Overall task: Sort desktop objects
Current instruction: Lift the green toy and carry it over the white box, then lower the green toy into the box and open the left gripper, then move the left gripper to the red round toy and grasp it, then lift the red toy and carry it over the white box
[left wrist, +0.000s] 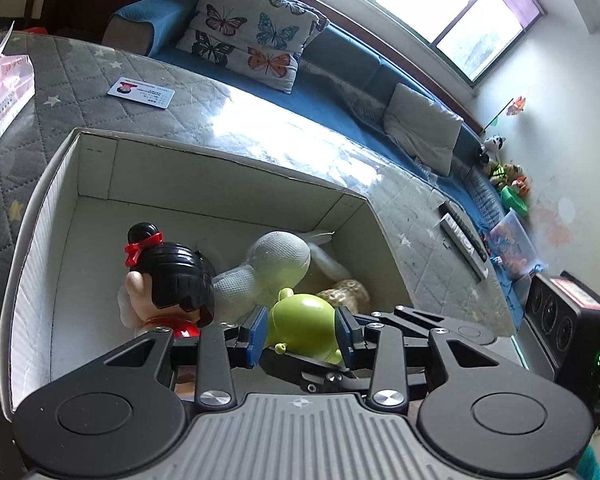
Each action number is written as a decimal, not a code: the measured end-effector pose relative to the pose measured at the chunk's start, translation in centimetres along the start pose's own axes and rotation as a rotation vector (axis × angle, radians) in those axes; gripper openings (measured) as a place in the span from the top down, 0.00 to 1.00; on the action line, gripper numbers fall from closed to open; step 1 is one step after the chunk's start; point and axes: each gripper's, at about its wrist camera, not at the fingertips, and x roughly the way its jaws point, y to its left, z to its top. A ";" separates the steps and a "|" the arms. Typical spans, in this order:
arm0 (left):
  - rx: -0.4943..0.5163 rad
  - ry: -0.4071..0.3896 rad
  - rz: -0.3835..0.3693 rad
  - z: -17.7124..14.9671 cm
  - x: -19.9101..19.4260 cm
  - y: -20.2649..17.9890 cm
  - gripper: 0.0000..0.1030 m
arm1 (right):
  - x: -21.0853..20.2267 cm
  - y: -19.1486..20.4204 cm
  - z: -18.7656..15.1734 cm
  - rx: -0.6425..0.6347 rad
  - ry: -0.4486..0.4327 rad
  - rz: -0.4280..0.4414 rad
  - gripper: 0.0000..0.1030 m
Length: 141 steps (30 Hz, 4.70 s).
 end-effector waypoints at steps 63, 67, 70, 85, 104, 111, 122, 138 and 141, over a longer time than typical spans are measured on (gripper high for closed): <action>0.193 0.013 -0.113 -6.8 -0.3 -10.8 0.63 | -15.1 -0.2 -10.5 -0.055 -0.205 -0.280 0.14; 0.201 0.046 -0.124 -7.5 1.7 -12.3 0.63 | -15.5 -2.4 -11.7 0.001 -0.207 -0.323 0.14; 0.198 0.065 -0.133 -7.5 3.2 -13.1 0.63 | -15.7 -4.0 -12.0 0.027 -0.213 -0.344 0.14; 0.114 0.144 -0.185 -6.1 9.1 -15.0 0.63 | -13.1 -9.5 -12.1 0.099 -0.158 -0.311 0.14; 0.117 0.178 -0.182 -6.7 10.8 -15.0 0.63 | -12.4 -10.0 -12.4 0.144 -0.148 -0.282 0.34; 0.127 0.143 -0.216 -6.5 8.3 -14.9 0.64 | -13.3 -8.5 -12.1 0.119 -0.170 -0.296 0.34; 0.195 -0.060 -0.172 -2.1 -0.5 -12.8 0.64 | -13.5 -2.7 -5.7 -0.047 -0.296 -0.236 0.34; 0.063 -0.037 -0.080 -0.3 0.9 -4.2 0.64 | -4.9 0.1 -1.4 -0.094 -0.153 -0.123 0.34; 0.057 -0.017 -0.075 -0.6 1.5 -3.6 0.64 | -3.8 0.3 -1.7 -0.105 -0.116 -0.129 0.34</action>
